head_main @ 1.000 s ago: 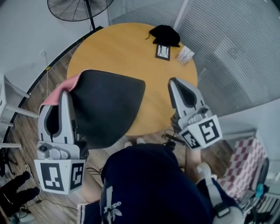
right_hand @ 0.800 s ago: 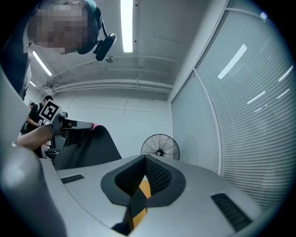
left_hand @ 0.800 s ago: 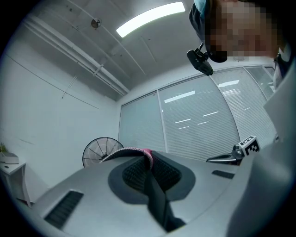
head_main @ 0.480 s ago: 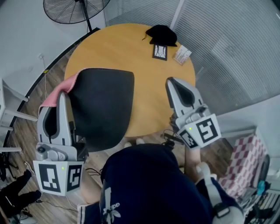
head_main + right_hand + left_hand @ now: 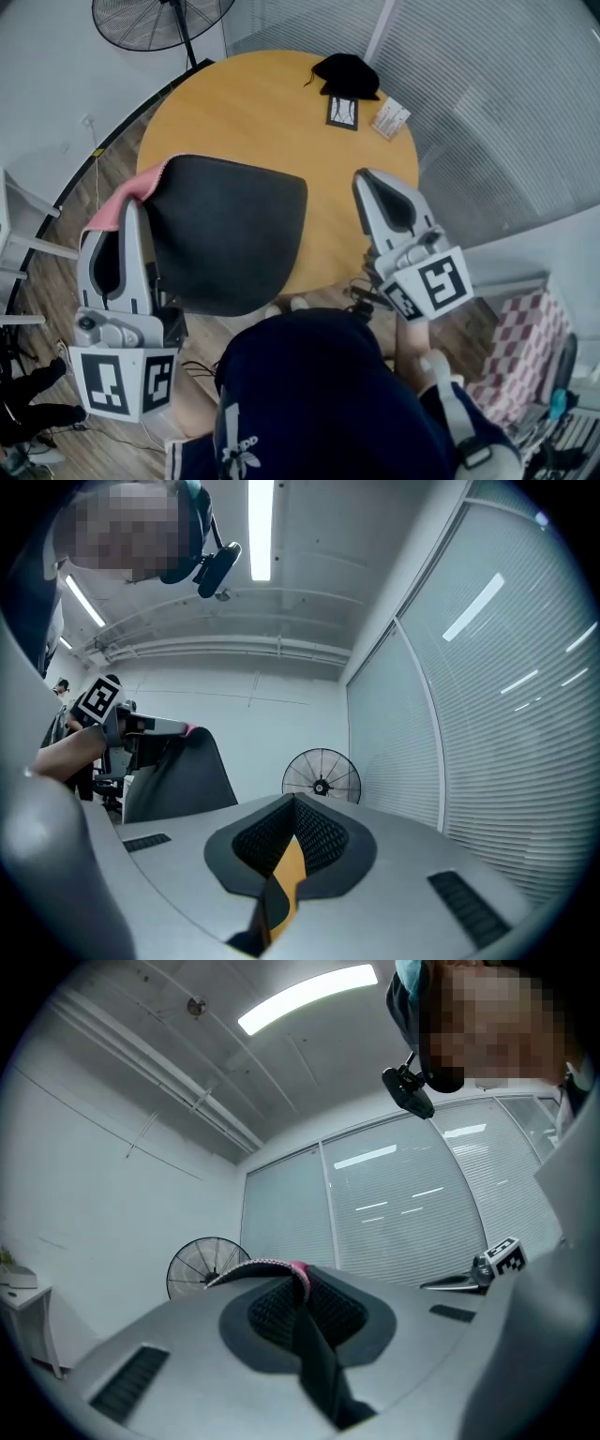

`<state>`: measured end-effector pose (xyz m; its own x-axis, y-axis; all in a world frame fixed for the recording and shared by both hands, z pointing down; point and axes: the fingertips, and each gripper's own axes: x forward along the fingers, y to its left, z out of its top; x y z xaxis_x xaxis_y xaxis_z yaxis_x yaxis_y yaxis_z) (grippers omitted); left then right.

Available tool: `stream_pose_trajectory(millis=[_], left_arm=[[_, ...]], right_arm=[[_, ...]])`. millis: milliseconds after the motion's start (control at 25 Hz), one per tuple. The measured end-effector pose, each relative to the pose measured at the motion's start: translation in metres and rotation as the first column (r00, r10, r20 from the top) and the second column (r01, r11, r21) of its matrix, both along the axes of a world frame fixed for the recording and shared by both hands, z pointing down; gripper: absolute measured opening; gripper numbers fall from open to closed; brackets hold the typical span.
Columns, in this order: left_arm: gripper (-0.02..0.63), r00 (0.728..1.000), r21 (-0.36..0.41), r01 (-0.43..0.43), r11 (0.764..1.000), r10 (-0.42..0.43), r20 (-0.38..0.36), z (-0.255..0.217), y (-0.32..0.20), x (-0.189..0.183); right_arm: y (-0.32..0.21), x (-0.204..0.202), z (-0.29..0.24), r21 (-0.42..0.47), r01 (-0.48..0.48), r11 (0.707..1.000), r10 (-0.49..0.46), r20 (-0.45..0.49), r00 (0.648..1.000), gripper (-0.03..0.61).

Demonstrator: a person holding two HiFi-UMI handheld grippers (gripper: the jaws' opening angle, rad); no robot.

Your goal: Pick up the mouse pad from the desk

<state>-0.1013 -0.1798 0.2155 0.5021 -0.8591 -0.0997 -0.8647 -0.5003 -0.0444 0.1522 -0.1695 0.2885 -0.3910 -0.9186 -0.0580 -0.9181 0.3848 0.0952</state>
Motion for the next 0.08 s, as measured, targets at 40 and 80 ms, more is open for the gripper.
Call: stream_pose_trajectory(millis=[40, 80], left_arm=[[0.018, 1.0, 0.001, 0.0, 1.0, 0.0, -0.002, -0.0003, -0.0002, -0.0005], [0.018, 1.0, 0.003, 0.001, 1.0, -0.001, -0.004, -0.0007, -0.0004, -0.0011]], right_arm=[[-0.0002, 0.0002, -0.0001, 0.002, 0.0, 1.0, 0.0, -0.002, 1.0, 0.002], [-0.0004, 0.0003, -0.0002, 0.004, 0.001, 1.0, 0.0, -0.003, 1.0, 0.002]])
